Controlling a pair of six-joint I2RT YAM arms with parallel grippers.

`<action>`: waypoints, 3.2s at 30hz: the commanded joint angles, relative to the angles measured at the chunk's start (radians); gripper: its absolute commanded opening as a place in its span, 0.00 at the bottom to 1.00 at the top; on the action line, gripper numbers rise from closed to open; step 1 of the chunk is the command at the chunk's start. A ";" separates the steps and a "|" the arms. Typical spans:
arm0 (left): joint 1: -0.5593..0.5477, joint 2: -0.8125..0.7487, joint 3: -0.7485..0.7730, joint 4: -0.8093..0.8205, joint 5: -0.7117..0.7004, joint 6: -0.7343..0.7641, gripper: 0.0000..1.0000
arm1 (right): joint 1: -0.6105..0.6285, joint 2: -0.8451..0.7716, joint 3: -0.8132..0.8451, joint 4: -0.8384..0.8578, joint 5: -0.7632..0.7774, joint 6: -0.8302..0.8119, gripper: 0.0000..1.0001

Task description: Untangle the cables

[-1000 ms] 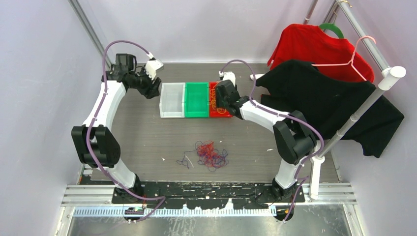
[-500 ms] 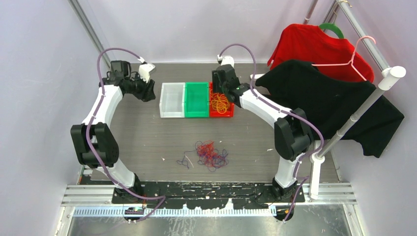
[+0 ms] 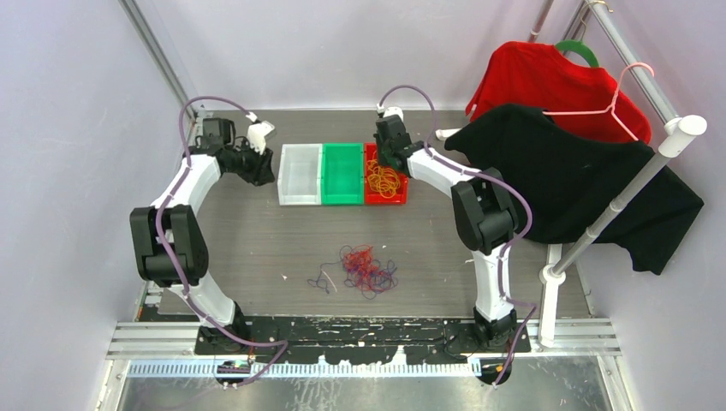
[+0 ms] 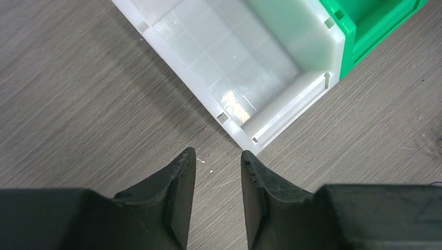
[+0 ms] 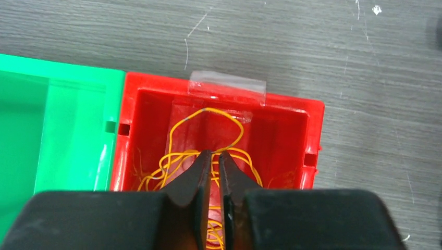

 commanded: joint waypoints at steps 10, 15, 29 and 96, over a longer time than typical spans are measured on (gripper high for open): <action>-0.043 0.027 -0.080 0.097 0.090 0.051 0.23 | -0.004 -0.099 -0.180 0.112 0.110 -0.003 0.09; -0.055 0.011 -0.108 0.092 0.122 0.075 0.21 | -0.008 -0.160 -0.254 0.143 0.140 0.004 0.09; -0.079 -0.051 -0.091 0.058 0.152 0.045 0.22 | -0.020 -0.392 -0.413 0.199 0.220 0.030 0.53; -0.765 0.048 -0.074 -0.219 0.124 0.371 0.41 | 0.348 -0.857 -1.047 0.285 -0.189 0.483 0.12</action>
